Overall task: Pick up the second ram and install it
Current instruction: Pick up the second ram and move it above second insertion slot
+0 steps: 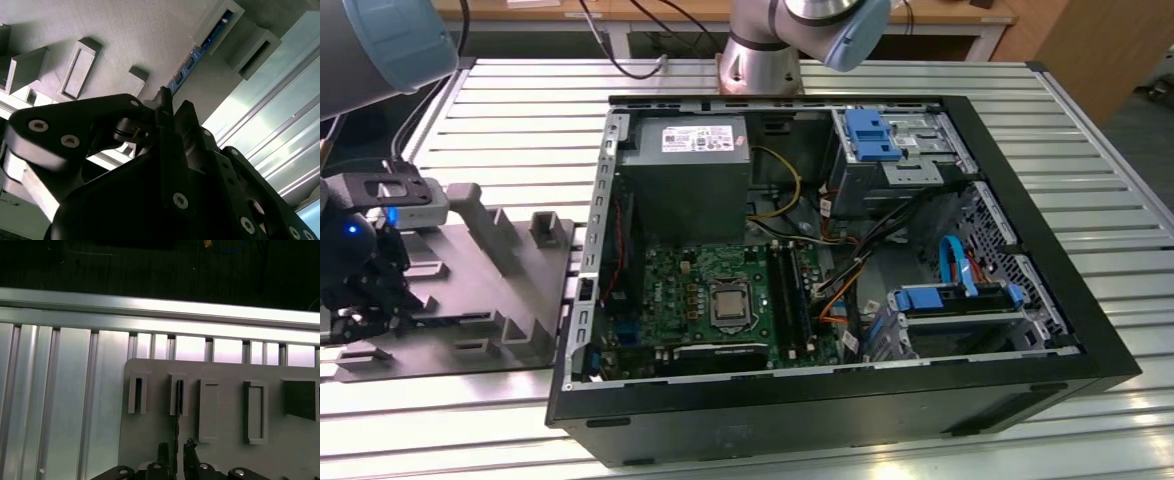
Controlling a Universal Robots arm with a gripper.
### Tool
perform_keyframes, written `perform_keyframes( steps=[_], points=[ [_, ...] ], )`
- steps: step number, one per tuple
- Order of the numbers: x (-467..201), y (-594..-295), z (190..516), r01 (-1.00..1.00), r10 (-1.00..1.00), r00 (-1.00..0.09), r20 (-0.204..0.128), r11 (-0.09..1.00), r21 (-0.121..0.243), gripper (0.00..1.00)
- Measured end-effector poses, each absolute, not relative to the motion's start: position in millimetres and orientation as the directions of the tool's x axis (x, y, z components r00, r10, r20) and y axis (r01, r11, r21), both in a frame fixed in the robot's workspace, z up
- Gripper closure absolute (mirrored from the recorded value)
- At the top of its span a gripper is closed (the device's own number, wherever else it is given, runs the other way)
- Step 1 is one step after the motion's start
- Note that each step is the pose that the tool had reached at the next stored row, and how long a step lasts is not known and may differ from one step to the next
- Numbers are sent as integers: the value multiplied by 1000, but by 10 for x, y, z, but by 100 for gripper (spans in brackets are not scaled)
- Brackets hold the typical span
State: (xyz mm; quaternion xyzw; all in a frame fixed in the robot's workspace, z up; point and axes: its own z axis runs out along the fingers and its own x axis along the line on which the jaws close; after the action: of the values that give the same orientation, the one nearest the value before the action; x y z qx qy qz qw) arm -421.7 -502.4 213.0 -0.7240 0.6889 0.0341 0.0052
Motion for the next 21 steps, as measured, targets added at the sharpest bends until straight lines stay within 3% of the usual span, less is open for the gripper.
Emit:
perform_keyframes(
  steps=[5,21],
  points=[
    [-4218,-5024,2130,-998,-997,49,-57,-51,39,58],
    [-4267,-5025,1974,-998,-997,51,-57,-53,39,58]
  ],
)
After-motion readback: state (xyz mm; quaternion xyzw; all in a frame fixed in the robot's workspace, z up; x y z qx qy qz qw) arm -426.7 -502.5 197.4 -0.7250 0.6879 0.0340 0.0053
